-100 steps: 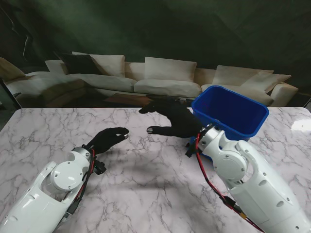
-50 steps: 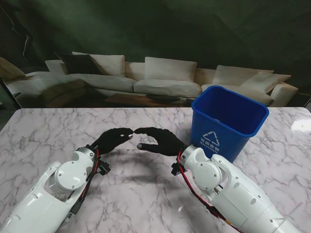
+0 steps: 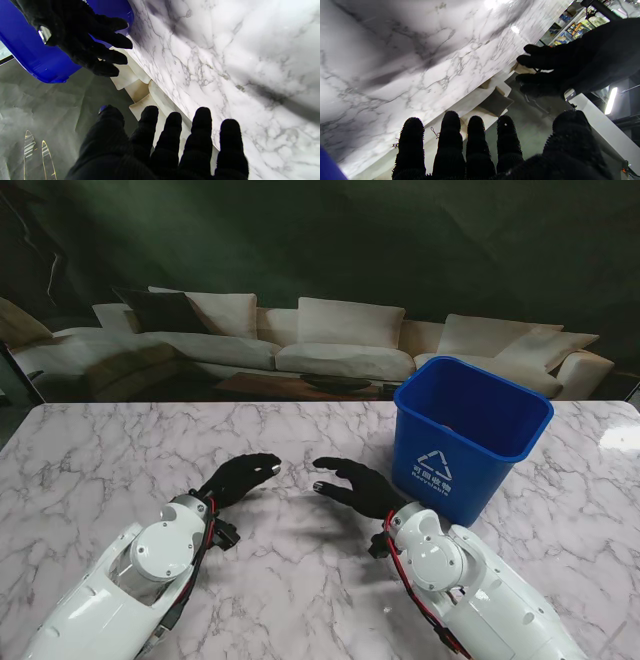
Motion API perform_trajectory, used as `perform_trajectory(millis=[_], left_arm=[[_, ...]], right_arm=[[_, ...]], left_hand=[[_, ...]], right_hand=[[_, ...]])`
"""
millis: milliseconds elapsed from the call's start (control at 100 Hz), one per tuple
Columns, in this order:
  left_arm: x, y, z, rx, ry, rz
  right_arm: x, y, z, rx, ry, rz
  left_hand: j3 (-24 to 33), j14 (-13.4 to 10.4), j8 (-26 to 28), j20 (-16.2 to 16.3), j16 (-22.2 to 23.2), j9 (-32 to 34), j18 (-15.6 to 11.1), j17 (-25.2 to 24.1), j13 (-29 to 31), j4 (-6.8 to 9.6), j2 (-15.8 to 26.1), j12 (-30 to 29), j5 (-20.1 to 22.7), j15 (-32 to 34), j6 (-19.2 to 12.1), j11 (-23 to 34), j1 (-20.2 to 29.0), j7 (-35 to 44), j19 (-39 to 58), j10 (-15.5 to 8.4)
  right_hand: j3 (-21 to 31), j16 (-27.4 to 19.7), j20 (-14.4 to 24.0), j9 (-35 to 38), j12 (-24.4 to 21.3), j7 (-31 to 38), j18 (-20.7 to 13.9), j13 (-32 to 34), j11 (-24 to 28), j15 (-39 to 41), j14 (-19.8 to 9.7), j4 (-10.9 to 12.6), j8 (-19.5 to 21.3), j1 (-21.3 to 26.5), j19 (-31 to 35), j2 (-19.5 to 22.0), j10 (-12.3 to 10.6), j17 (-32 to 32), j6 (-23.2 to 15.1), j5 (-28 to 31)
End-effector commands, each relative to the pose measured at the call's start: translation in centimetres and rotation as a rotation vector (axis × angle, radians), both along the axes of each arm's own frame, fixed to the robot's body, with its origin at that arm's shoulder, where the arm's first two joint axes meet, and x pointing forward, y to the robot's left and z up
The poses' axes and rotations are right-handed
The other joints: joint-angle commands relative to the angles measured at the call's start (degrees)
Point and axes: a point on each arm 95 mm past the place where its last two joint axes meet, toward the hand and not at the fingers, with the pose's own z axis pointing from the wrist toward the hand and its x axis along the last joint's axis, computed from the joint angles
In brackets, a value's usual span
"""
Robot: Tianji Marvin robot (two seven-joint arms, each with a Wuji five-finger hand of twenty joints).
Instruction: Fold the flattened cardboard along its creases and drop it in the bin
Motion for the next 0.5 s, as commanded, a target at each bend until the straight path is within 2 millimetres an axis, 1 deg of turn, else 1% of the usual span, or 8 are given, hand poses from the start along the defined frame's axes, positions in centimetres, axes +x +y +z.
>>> perform_trajectory(millis=[0, 110, 300, 490], left_arm=[[-0.3, -0.3, -0.6, -0.003, 0.030, -0.014], [-0.5, -0.2, -0.7, 0.002, 0.027, -0.015], [-1.0, -0.1, -0.6, 0.011, 0.019, -0.016], [-1.4, 0.2, -0.5, 0.017, 0.011, -0.009]], right_arm=[[-0.2, -0.6, -0.1, -0.003, -0.006, -0.014], [-0.1, -0.9, 0.1, 0.008, -0.034, -0.023], [-0.3, -1.5, 0.6, 0.011, -0.067, -0.021], [-0.8, -2.5, 0.6, 0.015, -0.076, -0.037]], left_hand=[[-0.28, -0.60, 0.22, 1.27, -0.14, -1.12, -0.04, -0.99, -1.45, 1.65, 3.04, 1.02, -0.91, -0.87, 0.59, 0.24, -0.45, -0.34, -0.32, -0.34], [-0.29, -0.61, 0.26, 1.29, -0.12, -1.13, 0.09, -1.09, -1.43, 1.64, 3.05, 1.08, -0.93, -0.84, 0.58, 0.21, -0.44, -0.39, -0.41, -0.39], [-0.30, -0.71, 0.34, 1.35, -0.12, -1.20, -0.12, -1.04, -1.51, 1.63, 3.17, 1.13, -1.02, -0.87, 0.59, 0.19, -0.48, -0.43, -0.44, -0.39], [-0.32, -0.61, 0.29, 1.39, -0.12, -1.14, -0.02, -1.09, -1.59, 1.63, 3.25, 1.19, -1.11, -0.88, 0.57, 0.21, -0.52, -0.55, -0.49, -0.35]], right_hand=[[-1.46, -0.77, -0.06, 0.14, 0.25, -0.49, -0.51, -1.13, 0.93, -1.32, -0.86, 1.28, 1.24, 1.18, -0.20, 1.14, -1.43, -0.18, -0.69, -0.41], [-1.38, -0.74, 0.13, 0.93, 0.27, 0.00, -0.53, -0.78, 1.00, -1.25, -1.40, 1.38, 1.31, 1.14, -0.06, 0.67, -2.14, 0.10, -1.28, 0.59], [-1.24, -0.85, 0.31, 1.63, 0.27, 0.54, -0.52, -0.58, 0.94, -1.35, -1.72, 1.46, 1.28, 1.04, -0.03, 0.21, -2.36, 0.31, -1.39, 1.33], [-1.13, -0.94, 0.43, 2.29, 0.30, 1.01, -0.50, -0.31, 0.91, -1.33, -1.94, 1.50, 1.20, 0.94, 0.02, -0.03, -2.59, 0.47, -1.57, 1.99]])
